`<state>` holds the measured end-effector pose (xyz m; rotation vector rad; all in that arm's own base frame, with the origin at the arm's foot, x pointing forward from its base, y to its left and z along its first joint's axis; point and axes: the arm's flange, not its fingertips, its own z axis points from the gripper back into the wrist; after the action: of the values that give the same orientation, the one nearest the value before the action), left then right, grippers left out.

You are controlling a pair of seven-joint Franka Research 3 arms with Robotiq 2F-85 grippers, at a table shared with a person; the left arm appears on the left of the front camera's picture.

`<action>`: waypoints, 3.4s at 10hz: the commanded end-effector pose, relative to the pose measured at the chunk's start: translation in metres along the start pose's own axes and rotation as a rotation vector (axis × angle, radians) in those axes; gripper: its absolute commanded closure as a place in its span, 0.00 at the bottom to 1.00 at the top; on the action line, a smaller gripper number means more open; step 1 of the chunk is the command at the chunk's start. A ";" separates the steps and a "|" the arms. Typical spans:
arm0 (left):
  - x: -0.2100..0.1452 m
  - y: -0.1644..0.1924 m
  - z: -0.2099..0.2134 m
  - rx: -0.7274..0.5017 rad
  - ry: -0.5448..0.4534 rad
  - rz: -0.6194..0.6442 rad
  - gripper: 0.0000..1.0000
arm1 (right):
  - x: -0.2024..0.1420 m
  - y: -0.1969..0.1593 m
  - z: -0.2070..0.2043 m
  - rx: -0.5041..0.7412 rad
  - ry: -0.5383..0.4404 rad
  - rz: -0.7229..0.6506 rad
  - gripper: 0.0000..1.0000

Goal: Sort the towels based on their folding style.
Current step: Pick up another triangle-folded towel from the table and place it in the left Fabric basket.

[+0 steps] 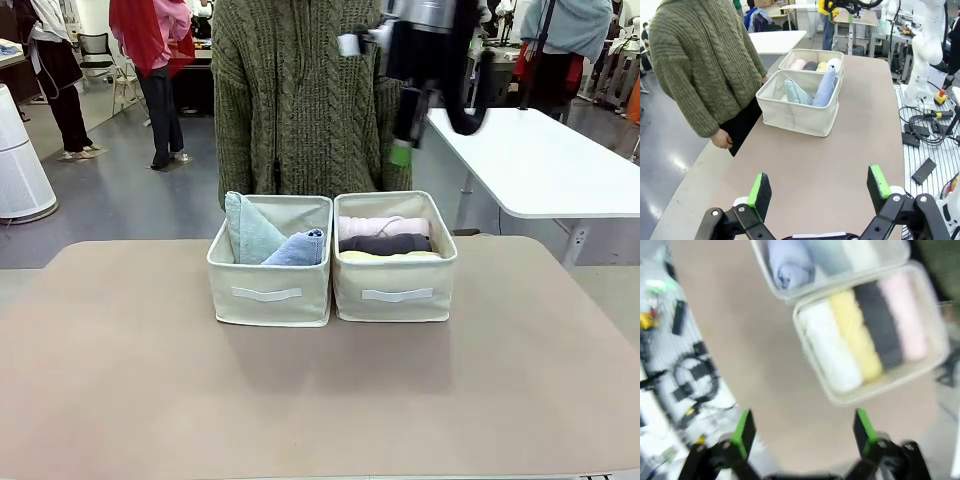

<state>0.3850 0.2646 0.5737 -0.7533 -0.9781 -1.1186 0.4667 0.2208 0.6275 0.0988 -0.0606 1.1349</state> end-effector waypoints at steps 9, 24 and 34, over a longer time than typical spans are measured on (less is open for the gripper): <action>0.000 -0.003 0.001 -0.007 0.004 -0.013 0.00 | -0.108 0.039 0.018 -0.083 -0.113 -0.122 0.00; 0.000 -0.003 0.001 -0.007 0.004 -0.013 0.00 | -0.108 0.039 0.018 -0.083 -0.113 -0.122 0.00; 0.000 -0.003 0.001 -0.007 0.004 -0.013 0.00 | -0.334 -0.129 0.058 0.399 -0.875 0.414 0.00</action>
<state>0.3848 0.2647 0.5740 -0.7524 -0.9783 -1.1186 0.4170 -0.1254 0.6448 0.8717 -0.6766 1.4734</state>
